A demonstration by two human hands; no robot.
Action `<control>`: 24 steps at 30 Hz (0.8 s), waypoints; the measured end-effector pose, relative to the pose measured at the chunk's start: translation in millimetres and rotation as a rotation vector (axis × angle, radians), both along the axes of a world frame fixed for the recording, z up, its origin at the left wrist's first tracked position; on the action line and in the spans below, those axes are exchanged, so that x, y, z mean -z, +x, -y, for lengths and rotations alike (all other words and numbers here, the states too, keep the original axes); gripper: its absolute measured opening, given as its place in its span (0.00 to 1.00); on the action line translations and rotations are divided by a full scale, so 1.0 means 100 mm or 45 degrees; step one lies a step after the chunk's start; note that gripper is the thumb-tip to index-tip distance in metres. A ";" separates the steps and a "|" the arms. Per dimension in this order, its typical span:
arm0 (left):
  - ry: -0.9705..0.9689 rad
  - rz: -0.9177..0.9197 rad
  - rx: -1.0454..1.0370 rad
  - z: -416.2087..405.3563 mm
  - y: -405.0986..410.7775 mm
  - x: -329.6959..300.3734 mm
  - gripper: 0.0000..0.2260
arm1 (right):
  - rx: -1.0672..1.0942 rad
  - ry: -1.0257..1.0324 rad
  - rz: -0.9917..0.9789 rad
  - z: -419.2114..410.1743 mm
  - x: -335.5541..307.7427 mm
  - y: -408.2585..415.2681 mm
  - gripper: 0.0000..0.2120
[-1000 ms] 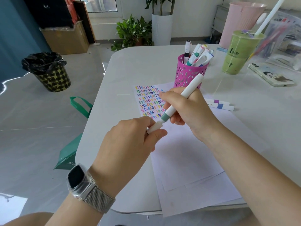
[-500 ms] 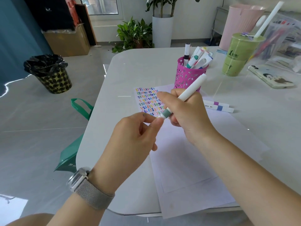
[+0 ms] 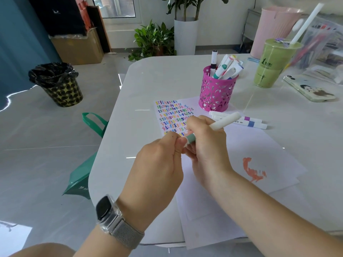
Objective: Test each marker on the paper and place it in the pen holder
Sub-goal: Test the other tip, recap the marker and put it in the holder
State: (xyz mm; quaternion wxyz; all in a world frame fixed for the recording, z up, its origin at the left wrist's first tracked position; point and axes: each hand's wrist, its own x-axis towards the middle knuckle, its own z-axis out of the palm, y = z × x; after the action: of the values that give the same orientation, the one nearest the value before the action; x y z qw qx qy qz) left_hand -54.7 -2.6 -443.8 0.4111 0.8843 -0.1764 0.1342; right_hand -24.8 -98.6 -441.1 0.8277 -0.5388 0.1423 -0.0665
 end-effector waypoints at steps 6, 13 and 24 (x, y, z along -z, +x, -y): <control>0.018 0.070 0.005 0.03 0.00 0.02 0.24 | 0.147 -0.031 0.111 -0.06 -0.02 -0.05 0.21; -0.107 -0.068 0.035 0.03 -0.05 -0.08 0.22 | 0.066 -0.108 0.087 -0.01 -0.01 -0.02 0.18; -0.449 -0.374 -0.017 -0.08 0.09 -0.22 0.18 | 0.155 -0.418 0.174 0.59 -0.23 0.31 0.21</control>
State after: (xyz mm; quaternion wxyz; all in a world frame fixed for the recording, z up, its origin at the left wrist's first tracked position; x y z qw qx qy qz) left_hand -45.8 5.9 -422.0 0.5798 0.8098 -0.0826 0.0354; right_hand 5.9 -157.5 -418.0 0.7308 -0.6513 0.1051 -0.1753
